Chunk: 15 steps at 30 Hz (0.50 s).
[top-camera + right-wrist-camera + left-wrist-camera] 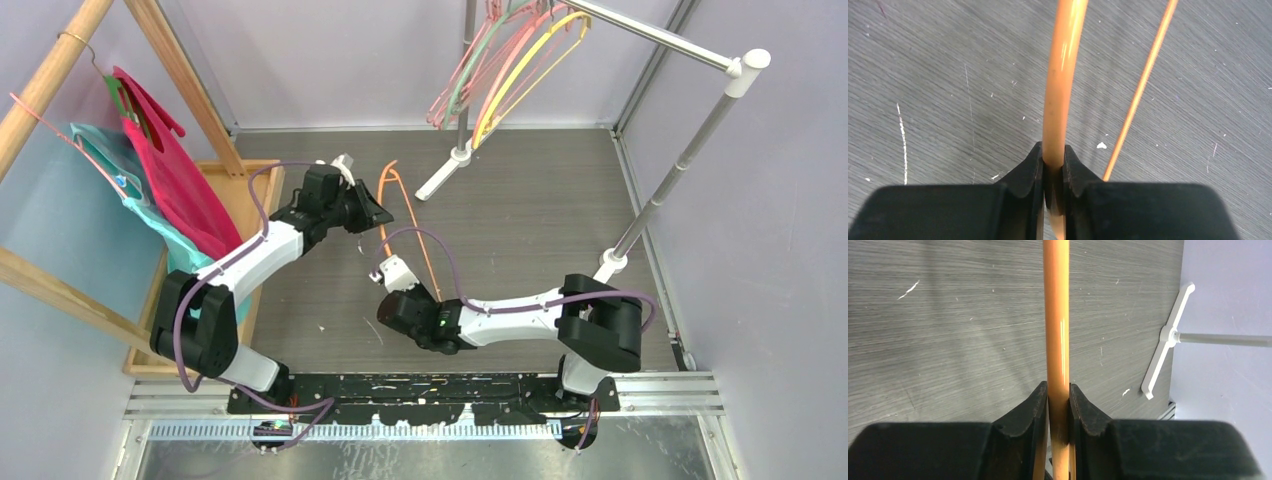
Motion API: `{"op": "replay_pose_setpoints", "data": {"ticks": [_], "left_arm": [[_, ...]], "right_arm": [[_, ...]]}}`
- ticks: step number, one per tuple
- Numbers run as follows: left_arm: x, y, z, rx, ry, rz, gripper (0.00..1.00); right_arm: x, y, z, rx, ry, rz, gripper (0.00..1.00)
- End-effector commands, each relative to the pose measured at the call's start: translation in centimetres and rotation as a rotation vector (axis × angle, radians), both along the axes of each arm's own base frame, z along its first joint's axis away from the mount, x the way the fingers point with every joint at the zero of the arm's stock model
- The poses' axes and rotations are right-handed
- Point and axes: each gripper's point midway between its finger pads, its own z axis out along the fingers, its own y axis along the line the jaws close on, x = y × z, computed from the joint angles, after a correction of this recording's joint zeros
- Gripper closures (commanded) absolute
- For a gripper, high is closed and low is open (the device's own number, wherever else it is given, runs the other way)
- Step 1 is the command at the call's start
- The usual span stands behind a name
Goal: Organize the hangers
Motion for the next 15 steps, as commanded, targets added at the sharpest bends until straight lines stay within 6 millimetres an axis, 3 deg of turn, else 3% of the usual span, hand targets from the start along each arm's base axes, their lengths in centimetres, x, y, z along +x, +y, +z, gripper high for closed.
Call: {"op": "replay_pose_setpoints", "data": {"ticks": [1, 3, 4, 5, 6, 7, 12, 15], "left_arm": [[0.4, 1.1, 1.7, 0.041, -0.061, 0.017, 0.79], [0.5, 1.0, 1.7, 0.037, -0.069, 0.012, 0.74], [0.7, 0.9, 1.7, 0.032, -0.080, 0.009, 0.63], [0.8, 0.9, 2.0, 0.028, -0.094, 0.006, 0.42], [0.9, 0.9, 2.2, 0.029, -0.110, 0.006, 0.09], [1.1, 0.9, 2.6, 0.031, -0.132, 0.007, 0.01], [2.0, 1.5, 4.7, 0.061, -0.244, 0.018, 0.02], [2.2, 2.8, 4.2, 0.134, -0.251, 0.058, 0.02]], "right_arm": [[2.0, -2.2, 3.1, 0.158, -0.099, -0.176, 0.99], [1.8, -2.5, 3.6, 0.190, -0.101, -0.166, 0.99], [1.7, -2.6, 3.8, 0.203, -0.102, -0.162, 0.99], [1.6, -2.7, 4.0, 0.207, -0.104, -0.160, 0.99], [1.6, -2.8, 4.1, 0.211, -0.104, -0.157, 0.99], [1.5, -2.9, 4.2, 0.215, -0.101, -0.151, 0.99], [0.8, -3.0, 4.3, 0.232, -0.072, -0.125, 0.99], [0.4, -4.1, 5.0, 0.255, -0.060, -0.140, 0.99]]}}
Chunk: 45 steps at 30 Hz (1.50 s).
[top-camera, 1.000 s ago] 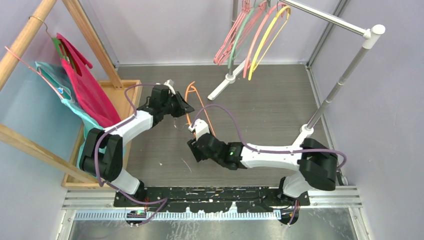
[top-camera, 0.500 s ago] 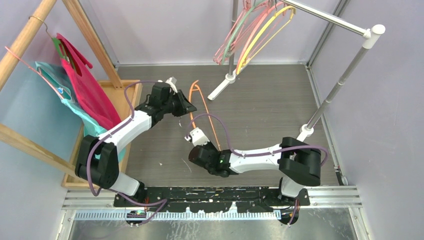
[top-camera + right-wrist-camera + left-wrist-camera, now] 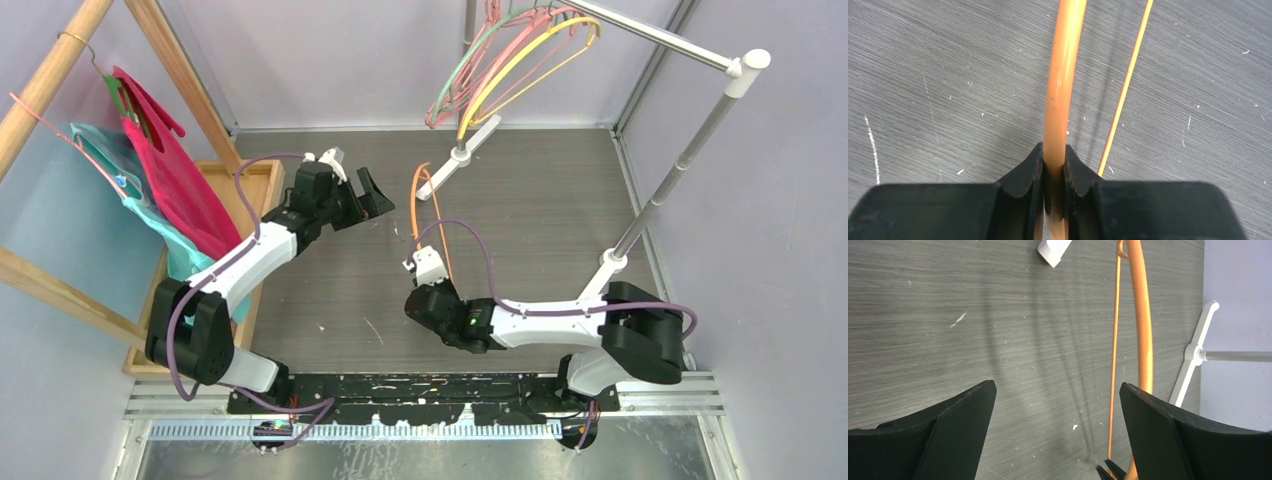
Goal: Organize the hangers
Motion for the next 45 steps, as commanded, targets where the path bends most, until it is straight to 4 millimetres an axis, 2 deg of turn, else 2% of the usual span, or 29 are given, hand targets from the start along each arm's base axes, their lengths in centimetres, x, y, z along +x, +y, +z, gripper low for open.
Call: {"op": "replay_pose_setpoints", "data": {"ticks": [1, 3, 5, 9, 12, 17, 20, 27, 30, 34, 45], "left_arm": [[1.3, 1.9, 2.7, 0.079, -0.148, 0.058, 0.02], [1.2, 2.7, 1.7, 0.119, -0.138, 0.079, 0.02], [1.1, 3.4, 0.4, 0.158, -0.126, 0.092, 0.02], [0.4, 4.3, -2.2, 0.217, -0.104, 0.089, 0.02], [0.0, 4.4, -3.2, 0.239, -0.102, 0.069, 0.02], [-0.6, 4.6, -3.8, 0.265, -0.096, 0.044, 0.02], [-0.8, 5.0, -3.9, 0.289, -0.097, 0.045, 0.02], [-1.2, 5.8, -4.3, 0.328, -0.093, 0.050, 0.02], [-1.2, 5.9, -4.6, 0.335, -0.085, 0.051, 0.02], [-1.1, 5.9, -4.9, 0.343, -0.077, 0.050, 0.02], [-0.8, 6.0, -5.7, 0.365, -0.062, 0.046, 0.02]], "right_arm": [[-0.1, -0.7, 3.9, 0.147, -0.038, -0.052, 0.99], [-0.5, -2.3, 4.5, 0.161, -0.036, -0.079, 0.99], [-0.8, -4.4, 5.9, 0.197, -0.051, -0.131, 0.99], [-0.3, -8.6, 9.7, 0.281, -0.124, -0.252, 0.99], [1.4, -11.3, 12.6, 0.353, -0.157, -0.336, 0.99], [5.6, -15.5, 17.7, 0.424, -0.244, -0.431, 0.99], [7.6, -17.2, 20.7, 0.419, -0.304, -0.468, 0.99], [11.9, -18.3, 29.1, 0.503, -0.439, -0.456, 0.99], [13.4, -18.6, 31.6, 0.522, -0.479, -0.453, 0.99], [14.9, -18.9, 34.1, 0.553, -0.528, -0.457, 0.99], [17.7, -20.5, 38.6, 0.578, -0.646, -0.486, 0.99]]}}
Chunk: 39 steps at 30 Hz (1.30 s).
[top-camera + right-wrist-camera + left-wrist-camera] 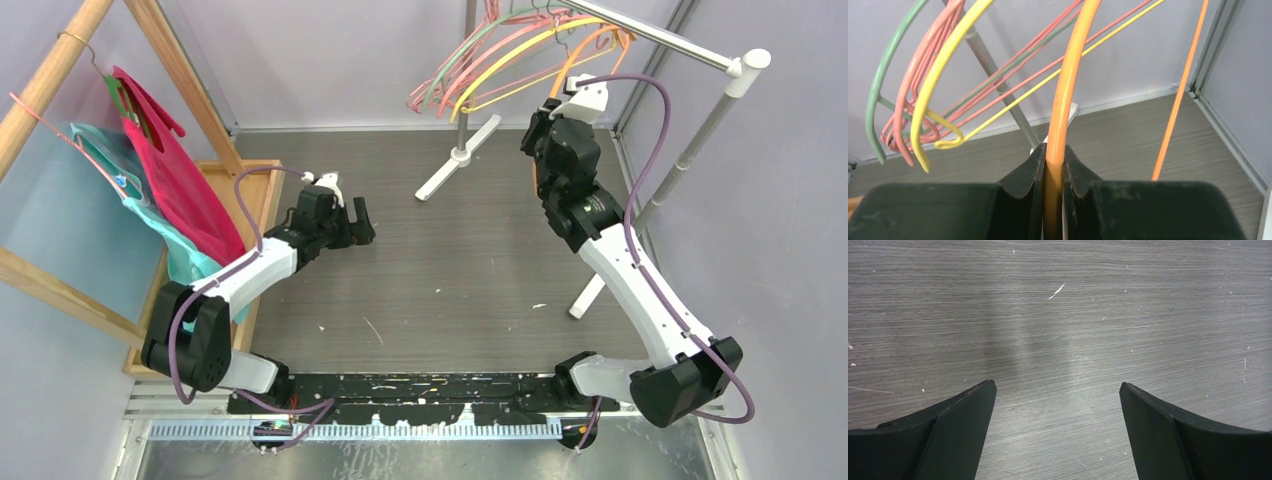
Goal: Organize the hangers
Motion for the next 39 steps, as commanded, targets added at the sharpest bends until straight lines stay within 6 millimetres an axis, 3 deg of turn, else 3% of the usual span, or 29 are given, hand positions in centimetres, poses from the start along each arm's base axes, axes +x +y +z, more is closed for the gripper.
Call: {"op": "replay_pose_setpoints", "data": {"ticks": [1, 8, 12, 20, 32, 39], "left_arm": [[0.9, 0.2, 0.4, 0.021, -0.027, 0.004, 0.02], [1.3, 0.4, 0.1, 0.040, -0.025, 0.010, 0.02], [1.4, 0.5, -0.3, 0.047, -0.018, 0.012, 0.02], [1.5, 0.3, -0.8, 0.047, -0.008, 0.010, 0.02], [1.6, 0.2, -1.2, 0.037, -0.001, 0.013, 0.02], [1.5, 0.2, -1.4, 0.039, 0.003, 0.014, 0.02]], "right_arm": [[0.1, -1.2, 7.3, 0.050, -0.207, -0.015, 0.99], [1.6, -2.6, 9.3, 0.065, -0.257, -0.029, 0.99], [2.0, -2.5, 9.4, 0.079, -0.262, -0.009, 0.99], [1.1, -1.9, 7.5, 0.081, -0.234, 0.038, 0.99], [-2.1, -1.9, 8.8, 0.108, -0.288, 0.094, 0.99], [-2.1, -1.5, 8.2, 0.124, -0.282, 0.115, 0.99]]}}
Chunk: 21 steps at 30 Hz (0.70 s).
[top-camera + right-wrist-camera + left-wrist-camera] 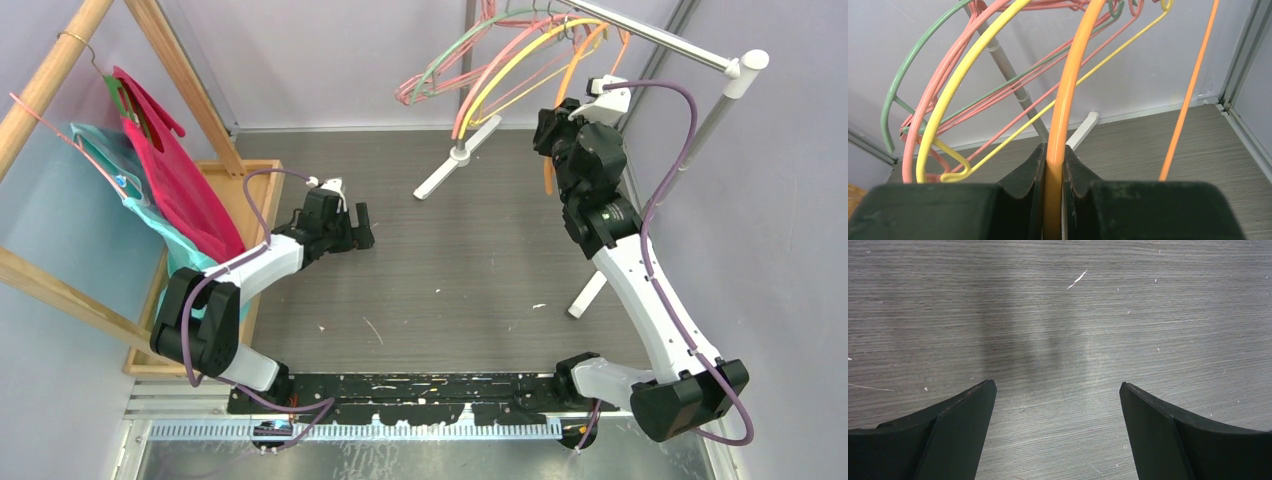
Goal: Organize the hangers
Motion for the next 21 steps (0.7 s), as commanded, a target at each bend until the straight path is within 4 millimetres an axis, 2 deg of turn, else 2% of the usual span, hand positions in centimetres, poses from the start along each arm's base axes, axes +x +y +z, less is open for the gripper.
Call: {"op": "replay_pose_setpoints", "data": {"ticks": [1, 8, 13, 18, 21], "left_arm": [[1.5, -0.3, 1.6, -0.014, -0.064, 0.004, 0.02], [1.5, -0.4, 1.6, -0.017, -0.062, 0.003, 0.02], [1.6, -0.5, 1.6, -0.020, -0.062, 0.002, 0.02], [1.6, -0.5, 1.6, -0.021, -0.063, 0.002, 0.02], [1.6, -0.5, 1.7, -0.020, -0.064, 0.001, 0.02]], "right_arm": [[-1.7, -0.2, 5.9, 0.073, -0.196, 0.024, 0.99], [-1.9, 1.9, 5.0, 0.064, -0.170, 0.091, 0.99], [-3.3, 3.3, 6.3, 0.045, -0.201, 0.110, 0.99], [-3.7, 2.3, 7.5, 0.051, -0.229, 0.051, 0.99], [-3.1, 1.8, 7.6, 0.041, -0.222, 0.011, 0.99]]}}
